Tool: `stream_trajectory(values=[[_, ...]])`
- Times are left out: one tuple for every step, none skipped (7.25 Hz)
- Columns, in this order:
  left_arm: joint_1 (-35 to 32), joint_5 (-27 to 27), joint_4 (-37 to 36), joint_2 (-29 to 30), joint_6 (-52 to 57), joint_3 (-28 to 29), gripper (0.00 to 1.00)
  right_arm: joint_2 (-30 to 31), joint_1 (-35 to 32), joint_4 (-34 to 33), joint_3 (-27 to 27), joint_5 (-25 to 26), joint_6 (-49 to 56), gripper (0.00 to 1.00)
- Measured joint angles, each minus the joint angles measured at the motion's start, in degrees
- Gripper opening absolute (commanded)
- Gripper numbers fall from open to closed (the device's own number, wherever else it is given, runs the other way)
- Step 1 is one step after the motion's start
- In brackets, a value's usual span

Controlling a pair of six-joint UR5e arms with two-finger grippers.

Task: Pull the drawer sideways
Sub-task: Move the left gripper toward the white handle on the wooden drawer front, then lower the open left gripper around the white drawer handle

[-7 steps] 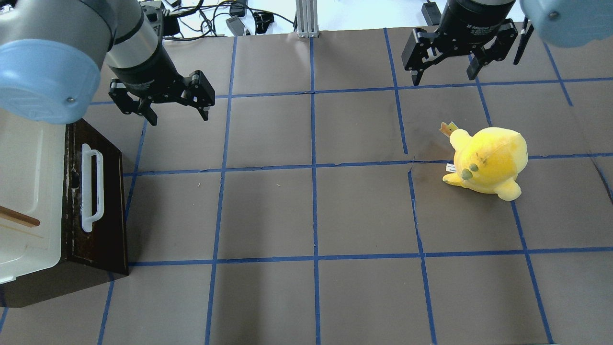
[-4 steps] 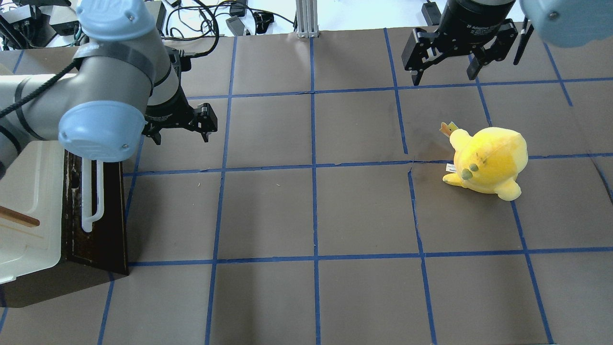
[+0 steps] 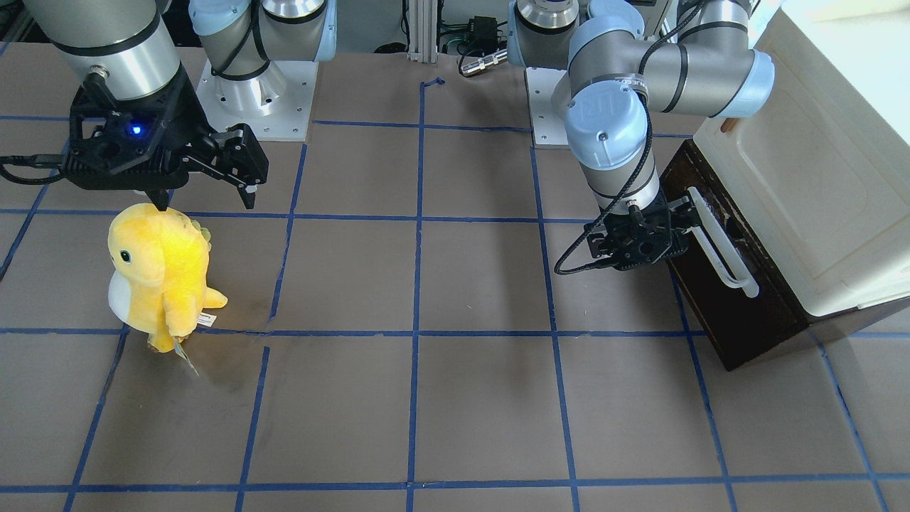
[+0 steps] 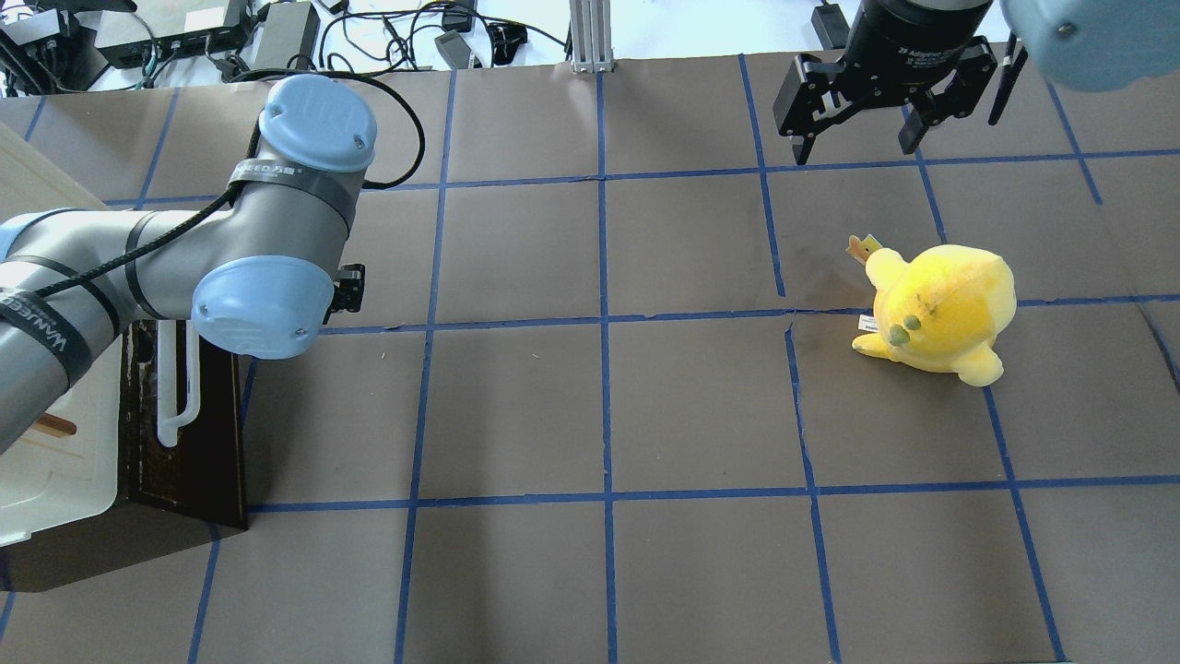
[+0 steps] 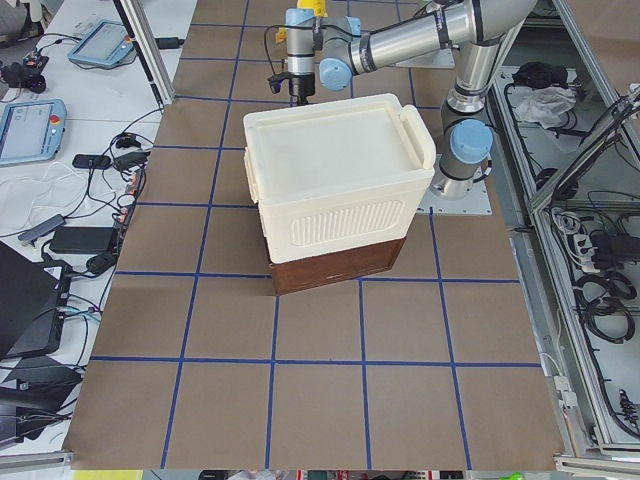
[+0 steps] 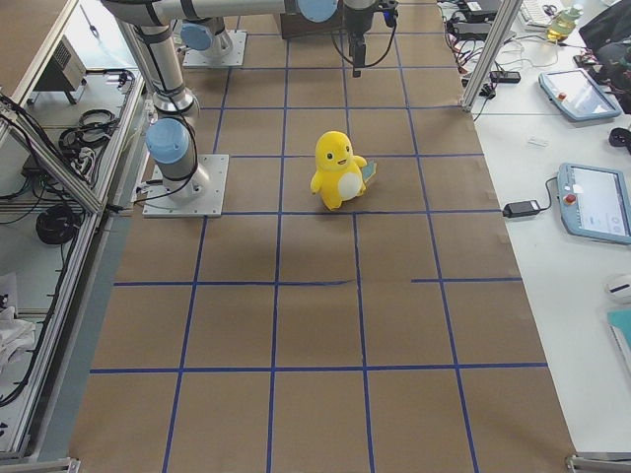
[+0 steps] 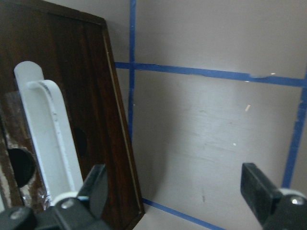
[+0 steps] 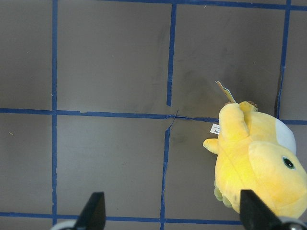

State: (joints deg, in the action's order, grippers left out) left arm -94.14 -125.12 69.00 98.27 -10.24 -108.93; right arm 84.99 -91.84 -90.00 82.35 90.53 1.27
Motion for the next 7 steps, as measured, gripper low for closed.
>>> stream_trajectory(values=[[-0.08, -5.22, 0.16, 1.04, 0.07, -1.01, 1.0, 0.0, 0.0, 0.0, 0.0, 0.0, -0.02, 1.0], [-0.1, -10.4, 0.26, 2.16, 0.25, -2.03, 1.0, 0.0, 0.0, 0.0, 0.0, 0.0, -0.01, 1.0], [-0.1, -15.37, 0.41, 3.28, 0.3, -2.95, 1.0, 0.0, 0.0, 0.0, 0.0, 0.0, 0.0, 1.0], [-0.09, -19.22, 0.5, 4.54, 0.24, -3.44, 1.0, 0.0, 0.0, 0.0, 0.0, 0.0, -0.02, 1.0], [0.03, -21.97, 0.54, 6.08, 0.16, -3.62, 1.0, 0.0, 0.0, 0.0, 0.0, 0.0, -0.03, 1.0], [0.21, -23.71, 0.58, 7.72, 0.07, -3.54, 0.89, 0.0, 0.0, 0.0, 0.0, 0.0, -0.04, 1.0], [0.35, -24.67, 0.58, 9.04, 0.06, -3.41, 0.87, 0.0, 0.0, 0.0, 0.0, 0.0, -0.04, 1.0]])
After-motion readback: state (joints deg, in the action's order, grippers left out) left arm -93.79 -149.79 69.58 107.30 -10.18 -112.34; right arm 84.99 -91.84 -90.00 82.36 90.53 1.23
